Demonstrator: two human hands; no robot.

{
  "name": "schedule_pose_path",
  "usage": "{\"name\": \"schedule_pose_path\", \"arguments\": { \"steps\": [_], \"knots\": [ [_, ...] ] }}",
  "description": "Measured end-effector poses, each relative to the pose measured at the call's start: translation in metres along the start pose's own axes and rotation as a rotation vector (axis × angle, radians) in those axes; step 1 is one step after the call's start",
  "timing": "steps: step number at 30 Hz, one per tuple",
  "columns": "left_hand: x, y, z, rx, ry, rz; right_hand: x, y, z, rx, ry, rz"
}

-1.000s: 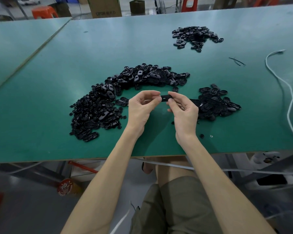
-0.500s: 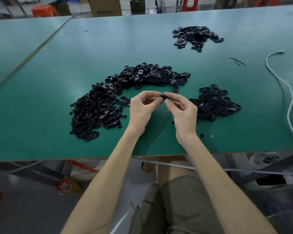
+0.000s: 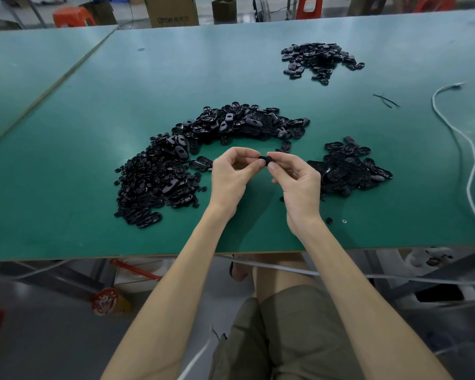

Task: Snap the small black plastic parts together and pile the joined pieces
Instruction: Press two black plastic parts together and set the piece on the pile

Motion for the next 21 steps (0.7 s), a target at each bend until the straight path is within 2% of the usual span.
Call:
{"name": "schedule_pose_path", "arguments": {
  "steps": [5, 11, 14, 21],
  "knots": [
    [0.0012, -0.0015, 0.0019, 0.002, 0.013, 0.004, 0.0003, -0.0009, -0.0001, -0.013, 0.004, 0.016],
    [-0.0027, 0.0026, -0.0016, 0.008, -0.095, -0.065, 0.0012, -0.0025, -0.0007, -0.027, 0.004, 0.052],
    [-0.0019, 0.0025, -0.0016, 0.016, -0.068, -0.076, 0.0005, -0.0021, -0.0007, -0.019, 0.002, 0.036],
    [0.0003, 0.0023, 0.0004, 0.166, -0.024, -0.245, -0.0017, 0.0002, -0.0011, 0.019, -0.035, -0.073]
  ]
}}
Point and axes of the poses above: each hand's wrist, its own z-axis towards the middle knuckle, its own x-axis out of the back of the hand, y = z × x, the point moved 5 cm from there along z, towards the middle knuckle, and after that the axes turned 13 degrees about y, right-handed, at the moved point
